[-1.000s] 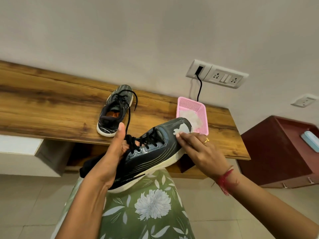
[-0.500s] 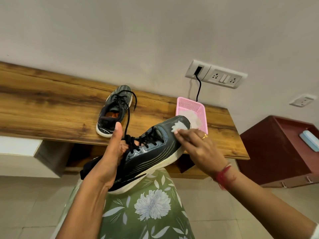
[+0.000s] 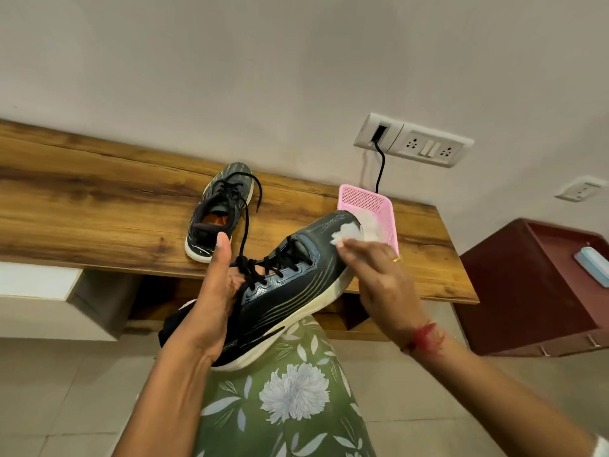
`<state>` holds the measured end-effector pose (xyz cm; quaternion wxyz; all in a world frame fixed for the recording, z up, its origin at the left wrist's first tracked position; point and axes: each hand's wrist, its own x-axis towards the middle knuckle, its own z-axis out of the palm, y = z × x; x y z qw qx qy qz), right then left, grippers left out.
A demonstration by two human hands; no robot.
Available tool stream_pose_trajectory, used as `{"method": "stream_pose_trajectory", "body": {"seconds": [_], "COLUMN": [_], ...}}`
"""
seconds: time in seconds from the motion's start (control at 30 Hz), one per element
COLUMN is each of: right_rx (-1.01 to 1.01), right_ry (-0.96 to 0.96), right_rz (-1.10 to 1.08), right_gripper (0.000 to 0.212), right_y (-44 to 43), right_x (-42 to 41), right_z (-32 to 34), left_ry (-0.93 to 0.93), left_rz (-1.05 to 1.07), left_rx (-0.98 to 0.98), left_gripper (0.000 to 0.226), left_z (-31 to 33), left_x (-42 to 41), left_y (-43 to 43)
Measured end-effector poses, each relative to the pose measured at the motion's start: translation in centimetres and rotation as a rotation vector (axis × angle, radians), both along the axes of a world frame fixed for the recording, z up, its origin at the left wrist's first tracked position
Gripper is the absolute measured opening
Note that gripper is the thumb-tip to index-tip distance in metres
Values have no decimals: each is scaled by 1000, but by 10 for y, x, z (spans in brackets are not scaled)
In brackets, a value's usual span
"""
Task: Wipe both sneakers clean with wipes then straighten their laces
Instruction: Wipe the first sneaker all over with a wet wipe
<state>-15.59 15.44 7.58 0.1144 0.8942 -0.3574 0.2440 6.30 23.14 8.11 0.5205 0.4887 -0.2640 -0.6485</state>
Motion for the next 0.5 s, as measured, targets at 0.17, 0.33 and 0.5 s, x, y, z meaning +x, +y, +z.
{"method": "stream_pose_trajectory", "body": {"seconds": [0.17,0.33,0.5], "right_rx": [-95,-27,3], "right_ry": [241,-9,235], "right_rz": [152,-27,260], "right_gripper": [34,34,31], "right_y": [-3,-14,21], "right_x": [-15,-11,-7], "right_z": [-1,11,-4], "left_ry": [6,42,55], "left_rz": [25,53,12], "left_rx": [-16,-18,-15], "left_gripper": [89,84,88], "left_z": [1,7,5], "left_x": [2,-1,0], "left_y": [-1,-1,-1]}}
